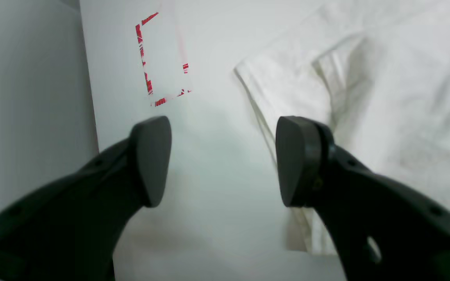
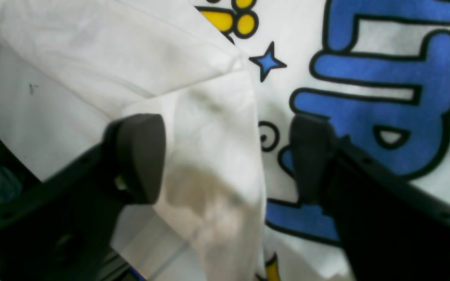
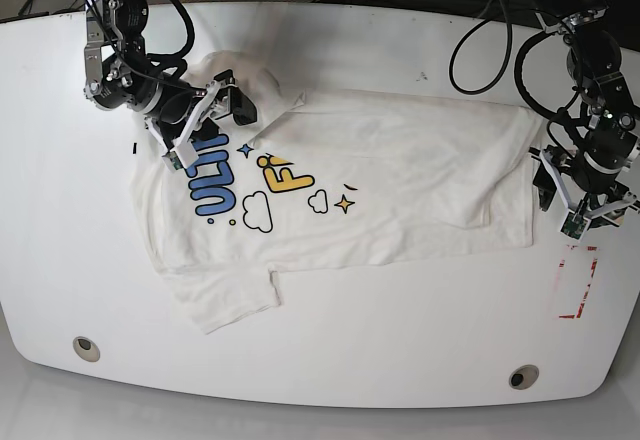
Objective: Layout the t-shirt on the table in an organized manner, then fold the t-shirt properly
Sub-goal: 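Lower the right gripper onto the shirt collar area and grasp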
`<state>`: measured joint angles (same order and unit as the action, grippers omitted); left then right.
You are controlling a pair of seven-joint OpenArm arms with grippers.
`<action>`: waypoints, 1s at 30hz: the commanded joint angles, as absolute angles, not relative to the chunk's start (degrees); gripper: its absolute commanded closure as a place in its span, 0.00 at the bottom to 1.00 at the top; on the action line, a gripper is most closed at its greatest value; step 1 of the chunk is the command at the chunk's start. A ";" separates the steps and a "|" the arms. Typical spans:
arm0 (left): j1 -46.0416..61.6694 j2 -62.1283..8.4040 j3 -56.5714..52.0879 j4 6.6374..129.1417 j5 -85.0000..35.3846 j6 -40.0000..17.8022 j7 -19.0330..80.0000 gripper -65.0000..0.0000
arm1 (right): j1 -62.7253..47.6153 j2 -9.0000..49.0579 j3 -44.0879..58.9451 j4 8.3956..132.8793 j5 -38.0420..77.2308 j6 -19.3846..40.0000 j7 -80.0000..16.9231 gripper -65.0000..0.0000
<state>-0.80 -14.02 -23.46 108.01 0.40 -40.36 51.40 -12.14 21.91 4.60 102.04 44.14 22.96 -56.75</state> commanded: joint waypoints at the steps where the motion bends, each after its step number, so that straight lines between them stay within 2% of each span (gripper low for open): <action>1: -1.63 -14.90 -23.60 109.14 0.22 -40.00 50.33 0.40 | -11.56 22.64 4.88 102.90 45.14 23.34 -55.78 0.48; 8: -1.63 -14.90 -23.60 109.14 0.22 -40.00 50.33 0.40 | -11.56 22.64 4.88 102.90 45.14 23.25 -55.96 0.80; 12: -1.54 -14.90 -23.60 109.05 0.31 -40.00 49.89 0.40 | -11.56 22.64 4.44 102.99 45.32 23.34 -56.04 0.90; 16: 0.13 -14.90 -23.52 109.05 0.31 -40.00 47.60 0.40 | -11.56 22.64 2.77 104.75 45.41 23.25 -56.04 0.94; 23: 2.68 -14.90 -23.52 108.97 0.31 -40.00 44.26 0.40 | -14.99 22.55 2.42 112.66 45.58 23.16 -56.04 0.94; 30: 4.53 -14.90 -23.78 108.79 0.31 -40.00 43.91 0.40 | -18.51 22.73 2.51 114.15 53.32 23.25 -55.96 0.94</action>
<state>4.14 -14.04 -23.33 107.96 0.54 -40.36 45.30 -18.17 21.91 2.15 112.92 50.70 22.92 -56.86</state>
